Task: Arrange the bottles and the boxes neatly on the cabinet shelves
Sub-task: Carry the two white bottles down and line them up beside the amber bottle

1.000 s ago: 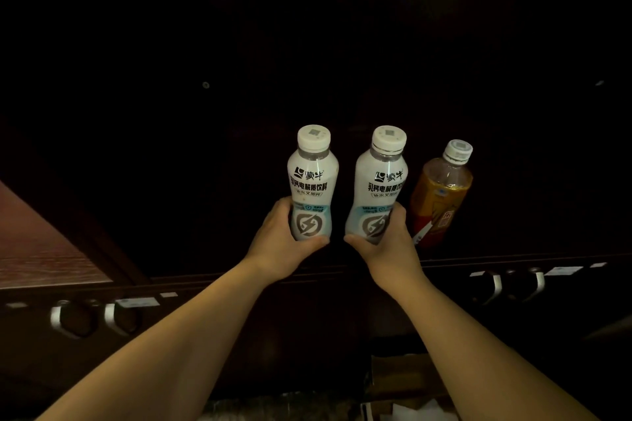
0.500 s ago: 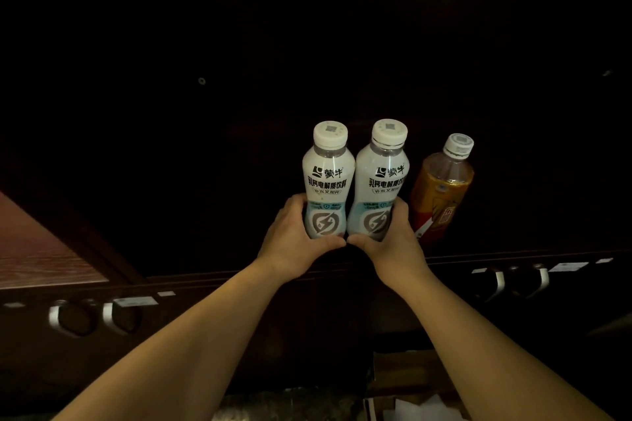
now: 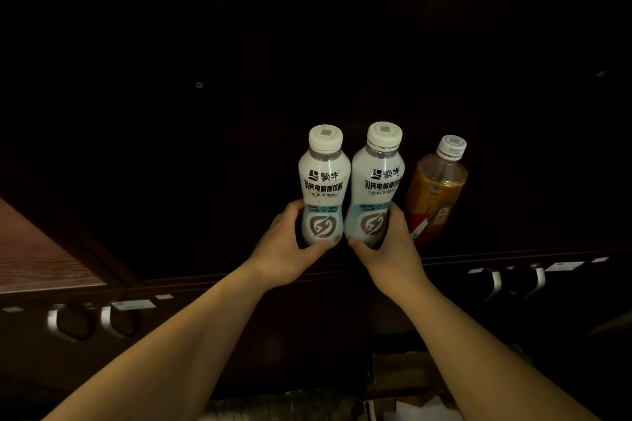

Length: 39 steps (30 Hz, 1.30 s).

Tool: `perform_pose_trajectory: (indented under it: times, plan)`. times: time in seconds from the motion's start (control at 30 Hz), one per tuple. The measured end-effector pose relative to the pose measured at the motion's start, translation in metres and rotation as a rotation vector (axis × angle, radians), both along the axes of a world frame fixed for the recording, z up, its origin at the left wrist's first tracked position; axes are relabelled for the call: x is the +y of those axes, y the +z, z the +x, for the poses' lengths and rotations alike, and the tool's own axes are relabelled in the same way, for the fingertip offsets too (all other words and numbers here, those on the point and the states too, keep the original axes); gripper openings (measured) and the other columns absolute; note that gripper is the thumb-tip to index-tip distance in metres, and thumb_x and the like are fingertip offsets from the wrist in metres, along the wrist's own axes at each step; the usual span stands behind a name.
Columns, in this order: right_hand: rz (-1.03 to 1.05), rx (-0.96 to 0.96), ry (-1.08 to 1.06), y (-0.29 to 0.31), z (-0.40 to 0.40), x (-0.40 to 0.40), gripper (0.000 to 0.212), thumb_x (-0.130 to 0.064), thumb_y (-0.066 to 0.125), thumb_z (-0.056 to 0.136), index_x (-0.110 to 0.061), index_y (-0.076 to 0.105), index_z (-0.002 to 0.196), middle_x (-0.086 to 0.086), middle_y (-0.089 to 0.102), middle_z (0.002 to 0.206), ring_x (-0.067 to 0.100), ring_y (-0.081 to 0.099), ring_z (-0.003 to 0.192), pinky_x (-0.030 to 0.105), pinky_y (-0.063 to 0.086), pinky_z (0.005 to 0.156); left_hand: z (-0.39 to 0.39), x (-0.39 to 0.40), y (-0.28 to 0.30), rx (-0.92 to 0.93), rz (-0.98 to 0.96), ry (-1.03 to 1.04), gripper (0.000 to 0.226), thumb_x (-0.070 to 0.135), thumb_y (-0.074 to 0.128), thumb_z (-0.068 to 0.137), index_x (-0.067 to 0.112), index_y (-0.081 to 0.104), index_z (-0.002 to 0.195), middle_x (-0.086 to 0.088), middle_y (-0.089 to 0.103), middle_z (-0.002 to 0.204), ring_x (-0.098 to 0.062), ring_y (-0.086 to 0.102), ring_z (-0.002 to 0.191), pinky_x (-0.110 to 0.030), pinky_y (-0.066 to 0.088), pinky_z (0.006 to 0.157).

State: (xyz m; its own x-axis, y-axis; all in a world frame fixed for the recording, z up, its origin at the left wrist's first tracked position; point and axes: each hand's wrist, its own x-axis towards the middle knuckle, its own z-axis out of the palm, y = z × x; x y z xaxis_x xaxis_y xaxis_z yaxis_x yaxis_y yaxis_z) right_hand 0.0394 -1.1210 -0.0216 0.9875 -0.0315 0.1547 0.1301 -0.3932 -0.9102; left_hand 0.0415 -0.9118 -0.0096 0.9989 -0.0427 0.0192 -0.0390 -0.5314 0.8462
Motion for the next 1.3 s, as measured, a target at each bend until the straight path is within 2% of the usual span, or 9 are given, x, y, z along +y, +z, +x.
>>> perform_pose_trajectory:
  times: [0.23, 0.43, 0.6, 0.73, 0.87, 1.0, 1.07, 1.17, 1.3]
  plan:
    - [-0.006, -0.015, -0.007, 0.000, -0.003, 0.000, 0.085, -0.027, 0.084, 0.076, -0.047, 0.033, 0.141, -0.019, 0.050, 0.135, -0.006, 0.048, 0.123, 0.018, 0.041, 0.093, -0.001, -0.002, 0.003, 0.004, 0.013, 0.013, 0.089, 0.073, 0.077, 0.061, 0.055, 0.029, 0.135, 0.019, 0.048, 0.139, 0.002, 0.043, 0.120, -0.014, 0.035, 0.083]
    - [-0.049, 0.026, -0.084, -0.007, -0.029, -0.008, 0.096, -0.032, 0.082, 0.080, -0.031, 0.022, 0.155, -0.009, 0.032, 0.159, 0.006, 0.029, 0.143, 0.030, 0.030, 0.112, -0.002, -0.001, 0.004, 0.002, -0.001, 0.002, 0.098, 0.068, 0.078, 0.063, 0.045, 0.028, 0.143, 0.016, 0.046, 0.143, 0.002, 0.040, 0.121, -0.013, 0.033, 0.084]
    - [-0.109, -0.026, -0.091, -0.017, -0.064, -0.024, 0.078, -0.042, 0.078, 0.081, -0.036, 0.035, 0.145, -0.021, 0.041, 0.140, -0.003, 0.039, 0.128, 0.017, 0.033, 0.100, -0.003, -0.001, 0.006, 0.007, -0.015, -0.021, 0.103, 0.069, 0.075, 0.060, 0.039, 0.028, 0.146, 0.012, 0.047, 0.143, -0.002, 0.041, 0.125, -0.021, 0.035, 0.093]
    - [-0.129, -0.074, -0.205, -0.016, -0.075, -0.045, 0.057, -0.056, 0.072, 0.076, -0.051, 0.040, 0.122, -0.019, 0.050, 0.121, 0.000, 0.053, 0.109, 0.028, 0.049, 0.088, -0.003, -0.003, 0.007, -0.007, -0.028, -0.026, 0.099, 0.066, 0.077, 0.063, 0.038, 0.031, 0.146, 0.015, 0.048, 0.138, -0.001, 0.043, 0.124, -0.014, 0.034, 0.087]
    - [0.027, -0.098, -0.374, -0.003, -0.049, -0.070, 0.083, -0.051, 0.082, 0.070, -0.044, 0.033, 0.137, -0.006, 0.043, 0.139, 0.000, 0.050, 0.115, 0.019, 0.042, 0.088, -0.002, -0.005, 0.007, -0.017, -0.017, -0.024, 0.086, 0.053, 0.082, 0.073, 0.039, 0.034, 0.143, 0.017, 0.052, 0.135, 0.000, 0.050, 0.120, -0.016, 0.040, 0.089]
    - [0.020, 0.024, -0.247, 0.007, -0.013, -0.082, 0.112, -0.037, 0.089, 0.072, -0.039, 0.014, 0.155, -0.007, 0.032, 0.158, 0.009, 0.033, 0.138, 0.030, 0.033, 0.107, -0.002, -0.007, 0.008, -0.025, -0.008, -0.023, 0.080, 0.051, 0.082, 0.074, 0.042, 0.036, 0.139, 0.019, 0.055, 0.129, 0.009, 0.053, 0.110, -0.016, 0.044, 0.088]
    - [0.013, 0.044, -0.219, 0.007, -0.002, -0.082, 0.111, -0.034, 0.089, 0.072, -0.039, 0.014, 0.154, -0.014, 0.041, 0.146, 0.007, 0.038, 0.132, 0.029, 0.036, 0.102, -0.002, -0.010, 0.009, -0.024, -0.009, -0.019, 0.082, 0.055, 0.081, 0.072, 0.042, 0.036, 0.139, 0.019, 0.055, 0.129, 0.007, 0.053, 0.111, -0.015, 0.043, 0.087]
    - [0.015, 0.059, -0.232, 0.003, 0.006, -0.077, 0.103, -0.033, 0.088, 0.073, -0.041, 0.020, 0.150, -0.021, 0.049, 0.124, 0.004, 0.046, 0.119, 0.023, 0.038, 0.088, -0.001, -0.012, 0.009, -0.022, 0.001, -0.013, 0.085, 0.059, 0.080, 0.070, 0.042, 0.035, 0.141, 0.016, 0.055, 0.134, -0.002, 0.054, 0.118, -0.025, 0.046, 0.095]
    - [-0.025, 0.068, -0.259, -0.001, 0.008, -0.068, 0.097, -0.037, 0.087, 0.073, -0.044, 0.023, 0.146, -0.020, 0.050, 0.123, 0.005, 0.046, 0.116, 0.032, 0.041, 0.091, -0.001, -0.012, 0.011, -0.021, 0.019, -0.022, 0.087, 0.062, 0.078, 0.069, 0.041, 0.035, 0.142, 0.013, 0.056, 0.136, -0.008, 0.053, 0.124, -0.040, 0.048, 0.103]
